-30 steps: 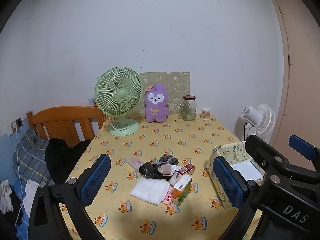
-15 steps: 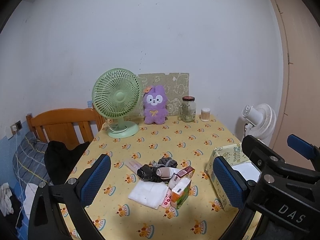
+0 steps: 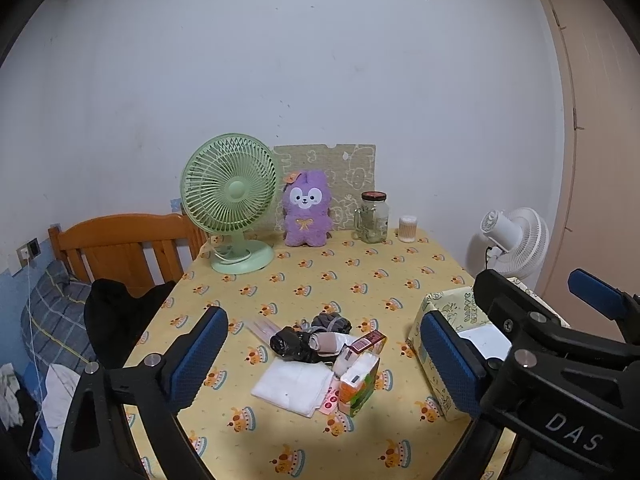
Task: Organize soft objects
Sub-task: 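Move both grippers down toward the pile of items on the table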
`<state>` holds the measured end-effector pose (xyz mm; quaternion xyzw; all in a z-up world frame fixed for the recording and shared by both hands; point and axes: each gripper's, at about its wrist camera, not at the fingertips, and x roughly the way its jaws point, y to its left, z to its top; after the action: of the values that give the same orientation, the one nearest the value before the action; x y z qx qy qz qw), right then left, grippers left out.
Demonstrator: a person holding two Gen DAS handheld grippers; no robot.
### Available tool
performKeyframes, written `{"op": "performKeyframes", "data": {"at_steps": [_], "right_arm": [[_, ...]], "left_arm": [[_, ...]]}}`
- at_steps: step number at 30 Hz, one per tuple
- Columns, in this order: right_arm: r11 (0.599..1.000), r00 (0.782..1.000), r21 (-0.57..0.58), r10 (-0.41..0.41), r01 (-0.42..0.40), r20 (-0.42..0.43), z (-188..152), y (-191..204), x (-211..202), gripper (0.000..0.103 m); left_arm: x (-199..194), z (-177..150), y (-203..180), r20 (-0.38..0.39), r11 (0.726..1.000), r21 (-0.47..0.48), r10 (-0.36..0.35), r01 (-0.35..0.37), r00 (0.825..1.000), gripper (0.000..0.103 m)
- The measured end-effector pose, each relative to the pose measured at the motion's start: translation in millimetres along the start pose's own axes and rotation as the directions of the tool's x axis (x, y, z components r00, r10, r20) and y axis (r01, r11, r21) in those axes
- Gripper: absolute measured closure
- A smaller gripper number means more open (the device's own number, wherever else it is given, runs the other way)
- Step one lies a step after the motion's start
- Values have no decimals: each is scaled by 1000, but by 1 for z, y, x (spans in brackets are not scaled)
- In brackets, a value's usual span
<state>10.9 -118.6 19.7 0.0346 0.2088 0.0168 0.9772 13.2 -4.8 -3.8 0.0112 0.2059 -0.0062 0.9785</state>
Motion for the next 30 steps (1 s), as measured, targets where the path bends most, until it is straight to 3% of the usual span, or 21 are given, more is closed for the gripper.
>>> {"op": "performKeyframes", "data": {"at_steps": [3,17,30], "right_arm": [[1000,1000,6,20,-20,-12,-2,4,5,1],[999,996,5,47,-46,-74,-26,20,47,1],[996,977,-5,86,-89,-194,-61,45,99,6]], "left_arm": [[2,-3,0,5,1000,2,-10,10,1000,13],[44,-29,14,-85,1000,-26,3,-5,996,14],[82,-61,33,-192,999,-18,38,-43,981,16]]}}
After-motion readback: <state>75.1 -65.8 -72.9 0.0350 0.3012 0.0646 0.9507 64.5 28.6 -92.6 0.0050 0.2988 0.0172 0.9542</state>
